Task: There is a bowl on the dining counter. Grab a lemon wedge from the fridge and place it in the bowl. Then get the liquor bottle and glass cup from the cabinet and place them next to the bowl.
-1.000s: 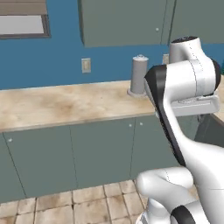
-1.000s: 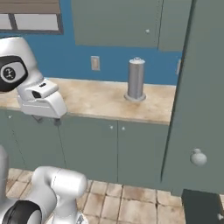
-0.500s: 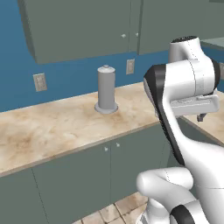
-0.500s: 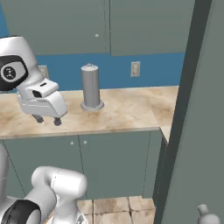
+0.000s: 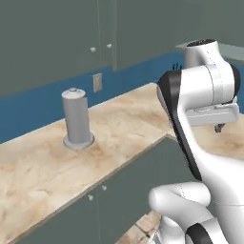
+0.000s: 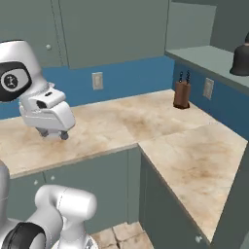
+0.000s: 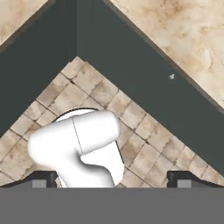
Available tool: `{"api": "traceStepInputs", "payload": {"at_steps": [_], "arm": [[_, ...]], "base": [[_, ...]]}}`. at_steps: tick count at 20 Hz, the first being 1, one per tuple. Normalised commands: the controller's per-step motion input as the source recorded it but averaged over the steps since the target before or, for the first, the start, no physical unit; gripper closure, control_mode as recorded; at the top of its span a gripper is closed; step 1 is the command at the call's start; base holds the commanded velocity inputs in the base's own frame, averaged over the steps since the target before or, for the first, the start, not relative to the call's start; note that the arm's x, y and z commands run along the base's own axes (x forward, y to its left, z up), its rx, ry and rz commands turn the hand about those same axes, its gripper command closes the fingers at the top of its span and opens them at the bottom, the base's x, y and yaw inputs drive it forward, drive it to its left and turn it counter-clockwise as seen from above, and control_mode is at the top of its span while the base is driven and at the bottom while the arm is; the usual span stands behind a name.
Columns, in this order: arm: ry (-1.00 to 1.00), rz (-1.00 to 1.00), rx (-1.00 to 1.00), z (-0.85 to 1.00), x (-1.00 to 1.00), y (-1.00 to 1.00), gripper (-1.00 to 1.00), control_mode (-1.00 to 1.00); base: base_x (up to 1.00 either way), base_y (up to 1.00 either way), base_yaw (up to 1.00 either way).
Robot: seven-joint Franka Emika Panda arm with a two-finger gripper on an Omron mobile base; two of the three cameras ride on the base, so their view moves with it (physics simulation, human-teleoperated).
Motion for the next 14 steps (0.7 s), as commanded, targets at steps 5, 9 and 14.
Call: {"api": "traceStepInputs", "payload": {"at_steps": [5,9,14], "arm": [[0.0,0.0,0.0,0.0,0.0,0.0,-1.0,1.0],[0.0,0.0,0.0,0.0,0.0,0.0,-1.0,1.0],[0.0,0.0,0.0,0.0,0.0,0.0,-1.0,1.0]], "base": [[0.56,-0.06,-0.55],[0.54,-0.02,-0.56],[0.43,0.0,-0.55]]}}
